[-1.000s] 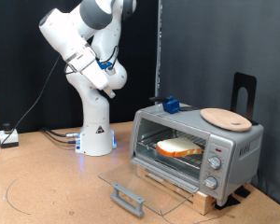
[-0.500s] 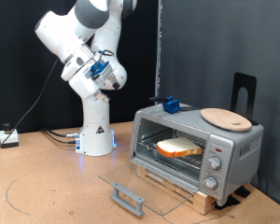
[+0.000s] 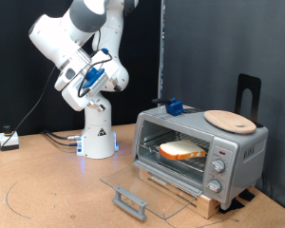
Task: Make a piece of toast with the oven
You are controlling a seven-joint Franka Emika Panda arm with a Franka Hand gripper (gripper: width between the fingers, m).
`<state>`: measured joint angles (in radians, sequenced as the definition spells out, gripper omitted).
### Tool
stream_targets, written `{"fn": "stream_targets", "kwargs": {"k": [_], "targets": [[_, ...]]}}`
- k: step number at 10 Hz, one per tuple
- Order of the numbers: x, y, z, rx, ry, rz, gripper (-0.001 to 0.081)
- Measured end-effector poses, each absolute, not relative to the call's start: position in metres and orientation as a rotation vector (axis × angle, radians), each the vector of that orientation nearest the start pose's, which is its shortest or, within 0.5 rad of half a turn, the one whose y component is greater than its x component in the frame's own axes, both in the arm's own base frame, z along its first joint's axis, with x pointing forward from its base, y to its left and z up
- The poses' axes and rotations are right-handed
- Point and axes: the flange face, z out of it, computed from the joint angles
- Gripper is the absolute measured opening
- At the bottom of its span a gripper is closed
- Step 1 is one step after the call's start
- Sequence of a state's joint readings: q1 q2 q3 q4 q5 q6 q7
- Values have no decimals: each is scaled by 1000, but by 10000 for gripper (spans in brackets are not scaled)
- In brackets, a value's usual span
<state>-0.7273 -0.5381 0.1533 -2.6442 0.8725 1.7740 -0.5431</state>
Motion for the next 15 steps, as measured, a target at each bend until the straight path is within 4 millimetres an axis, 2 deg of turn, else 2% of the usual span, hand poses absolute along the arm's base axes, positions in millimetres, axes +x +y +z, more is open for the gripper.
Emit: {"fn": "stream_targets", "kwargs": {"k": [1, 3, 5, 8, 15], "targets": [[331, -137, 403, -2288, 542, -83, 807], [342, -149, 382, -2288, 578, 87, 807], [357, -162, 365, -2283, 588, 123, 807], [355, -165, 359, -2262, 599, 141, 807], [358, -233, 305, -2284, 610, 273, 807]]}}
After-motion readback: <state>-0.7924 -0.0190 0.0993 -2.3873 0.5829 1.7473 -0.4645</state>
